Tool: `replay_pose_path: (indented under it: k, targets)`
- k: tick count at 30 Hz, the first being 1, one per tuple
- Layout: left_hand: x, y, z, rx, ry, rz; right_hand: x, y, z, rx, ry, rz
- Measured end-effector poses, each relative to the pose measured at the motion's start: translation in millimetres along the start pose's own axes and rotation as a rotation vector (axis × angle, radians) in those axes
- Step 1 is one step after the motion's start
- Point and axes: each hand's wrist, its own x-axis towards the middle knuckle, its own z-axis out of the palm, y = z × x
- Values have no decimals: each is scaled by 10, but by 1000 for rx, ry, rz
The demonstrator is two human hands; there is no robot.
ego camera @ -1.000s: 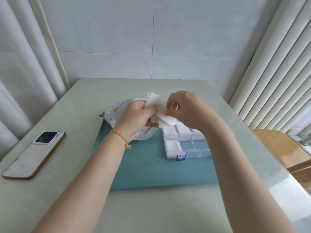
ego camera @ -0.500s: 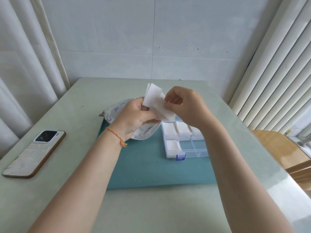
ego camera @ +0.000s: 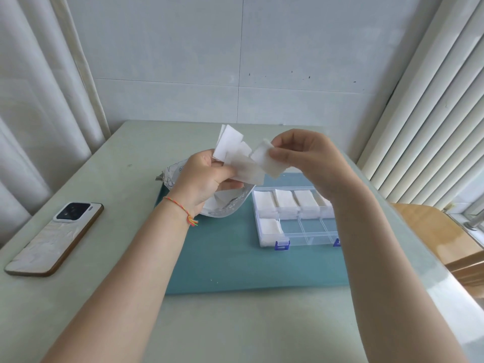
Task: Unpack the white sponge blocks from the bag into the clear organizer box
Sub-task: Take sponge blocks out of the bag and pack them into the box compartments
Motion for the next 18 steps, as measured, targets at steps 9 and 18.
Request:
replay_pose_path:
  k: [9,18]
  targets:
    - [-48,13,75,-16,-62,9,-15,5,233,-597,-76,-57]
    - [-48,52,138,-72,72,-70,-28,6,307,-589,-63,-57]
